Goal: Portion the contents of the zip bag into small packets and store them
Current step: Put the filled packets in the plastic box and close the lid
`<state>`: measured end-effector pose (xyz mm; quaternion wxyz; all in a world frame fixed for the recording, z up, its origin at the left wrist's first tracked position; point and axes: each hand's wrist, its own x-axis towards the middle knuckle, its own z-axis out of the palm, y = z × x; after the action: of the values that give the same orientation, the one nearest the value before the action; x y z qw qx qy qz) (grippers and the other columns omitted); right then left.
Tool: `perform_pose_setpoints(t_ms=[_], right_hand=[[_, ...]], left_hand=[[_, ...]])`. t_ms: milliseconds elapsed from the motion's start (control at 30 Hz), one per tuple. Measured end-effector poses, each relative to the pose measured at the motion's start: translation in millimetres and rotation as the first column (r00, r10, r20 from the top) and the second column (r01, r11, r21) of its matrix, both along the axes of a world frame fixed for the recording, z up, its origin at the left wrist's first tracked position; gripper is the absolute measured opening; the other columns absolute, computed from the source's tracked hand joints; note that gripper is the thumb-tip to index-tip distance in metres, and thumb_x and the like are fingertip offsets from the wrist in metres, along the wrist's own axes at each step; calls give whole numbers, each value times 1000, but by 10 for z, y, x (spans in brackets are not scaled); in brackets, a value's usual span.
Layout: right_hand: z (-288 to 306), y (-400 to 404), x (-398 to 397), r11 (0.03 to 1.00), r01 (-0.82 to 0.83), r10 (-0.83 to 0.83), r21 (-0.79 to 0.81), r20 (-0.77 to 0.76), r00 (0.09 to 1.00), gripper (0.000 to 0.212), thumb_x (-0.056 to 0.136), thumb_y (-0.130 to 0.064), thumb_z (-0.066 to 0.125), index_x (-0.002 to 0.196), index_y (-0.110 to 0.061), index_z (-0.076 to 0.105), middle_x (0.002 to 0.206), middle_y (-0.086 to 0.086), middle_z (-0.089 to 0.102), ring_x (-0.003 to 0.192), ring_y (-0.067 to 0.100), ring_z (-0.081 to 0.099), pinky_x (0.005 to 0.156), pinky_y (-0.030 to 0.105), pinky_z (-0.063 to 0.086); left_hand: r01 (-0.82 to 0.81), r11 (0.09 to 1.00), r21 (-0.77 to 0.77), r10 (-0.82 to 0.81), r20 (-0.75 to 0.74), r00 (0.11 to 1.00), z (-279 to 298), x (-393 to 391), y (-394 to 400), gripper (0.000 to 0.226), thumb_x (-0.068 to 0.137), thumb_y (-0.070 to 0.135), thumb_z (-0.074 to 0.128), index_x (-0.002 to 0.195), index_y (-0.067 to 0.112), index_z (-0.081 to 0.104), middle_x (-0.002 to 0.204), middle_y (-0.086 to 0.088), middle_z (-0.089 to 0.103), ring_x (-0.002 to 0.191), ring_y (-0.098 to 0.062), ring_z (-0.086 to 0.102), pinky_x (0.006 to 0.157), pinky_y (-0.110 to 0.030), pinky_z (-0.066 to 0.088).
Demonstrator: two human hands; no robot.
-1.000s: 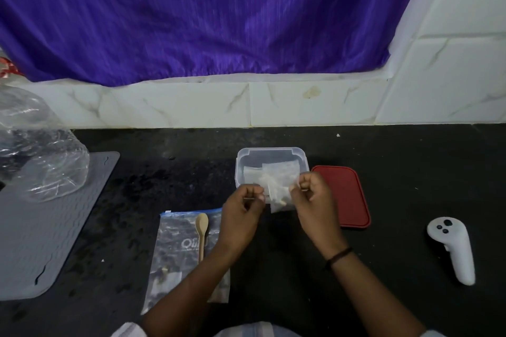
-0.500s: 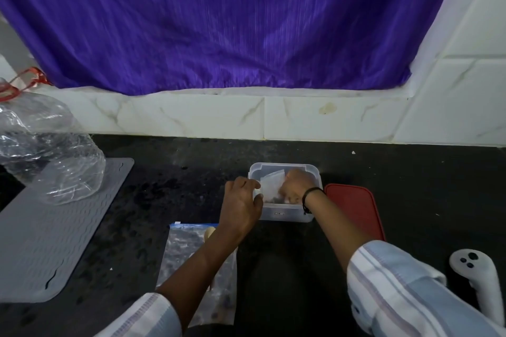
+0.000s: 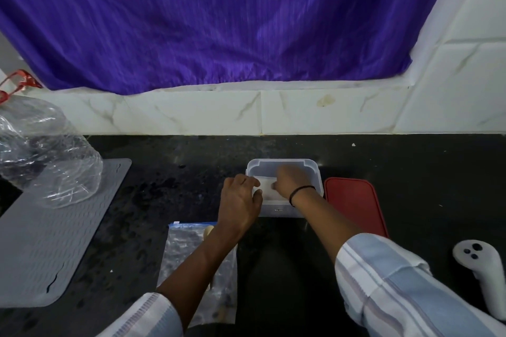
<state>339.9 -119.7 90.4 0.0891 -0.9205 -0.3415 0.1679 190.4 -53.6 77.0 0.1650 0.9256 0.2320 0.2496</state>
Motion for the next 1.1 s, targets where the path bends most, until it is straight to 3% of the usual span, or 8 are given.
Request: perform_pose_setpoints(t_ms=[200,333,400,533,700,833,1000,1100], right_hand=[[179,-580,-140,775,13,-170,632,189,967,15,95,-20,58,82,-14,60,80,0,58,71,17,56,58,28,43],[92,-1205,-216,603,95,-334,792,143,932,6,93,-13,60,91,-11,65,90,-2,59,78,11,52,64,15,38],[-29,-1488,-192,590,197,-401,783,73,913,5,93,-13,61,89,-13,65,88,-3,59,79,12,53,67,9,36],[-331,-1861,-56,702,327,-474,632,71,878,7,90,-19,63,88,-12,64,88,4,58,82,24,58,70,27,41],[-428,-2084,-35,817,477,-536,323,122,835,29,91,-37,60,102,-10,59,108,14,56,98,33,56,80,37,45],[-452,-2109,-54,776,612,-624,154,44,780,53,89,-47,60,123,-8,52,127,18,51,117,36,50,93,42,44],[-463,-2111,-24,739,661,-666,134,-11,746,52,86,-43,68,121,-6,54,125,18,54,116,36,53,94,41,45],[-464,-2158,33,501,790,-687,355,-393,612,24,83,-24,74,99,-8,66,105,18,68,94,31,66,87,43,55]], left_hand=[[59,998,29,-62,105,993,143,87,-169,14,84,14,72,98,16,72,101,-1,71,93,-24,60,79,-36,46],[316,948,25,-315,185,931,243,200,-438,9,86,8,66,93,12,70,94,-2,69,90,-22,61,83,-34,48],[434,900,23,-433,129,892,238,263,-631,8,89,10,63,94,11,69,94,-5,68,89,-23,61,81,-36,49],[579,814,-54,-580,-3,815,143,413,-962,14,91,13,60,101,11,70,99,-6,70,91,-20,62,85,-31,50],[541,814,-211,-580,-244,777,62,596,-1289,22,93,20,62,110,6,65,112,-13,66,100,-25,62,91,-37,50],[437,842,-316,-539,-454,709,-58,698,-1388,36,93,30,63,118,5,59,123,-15,59,108,-28,59,94,-36,48],[335,844,-419,-510,-433,743,-155,741,-1430,35,92,32,64,117,9,59,123,-11,55,110,-26,56,97,-36,47],[269,782,-562,-505,-318,803,-102,694,-1444,40,92,30,65,127,11,58,126,-5,56,110,-17,56,92,-26,44]])
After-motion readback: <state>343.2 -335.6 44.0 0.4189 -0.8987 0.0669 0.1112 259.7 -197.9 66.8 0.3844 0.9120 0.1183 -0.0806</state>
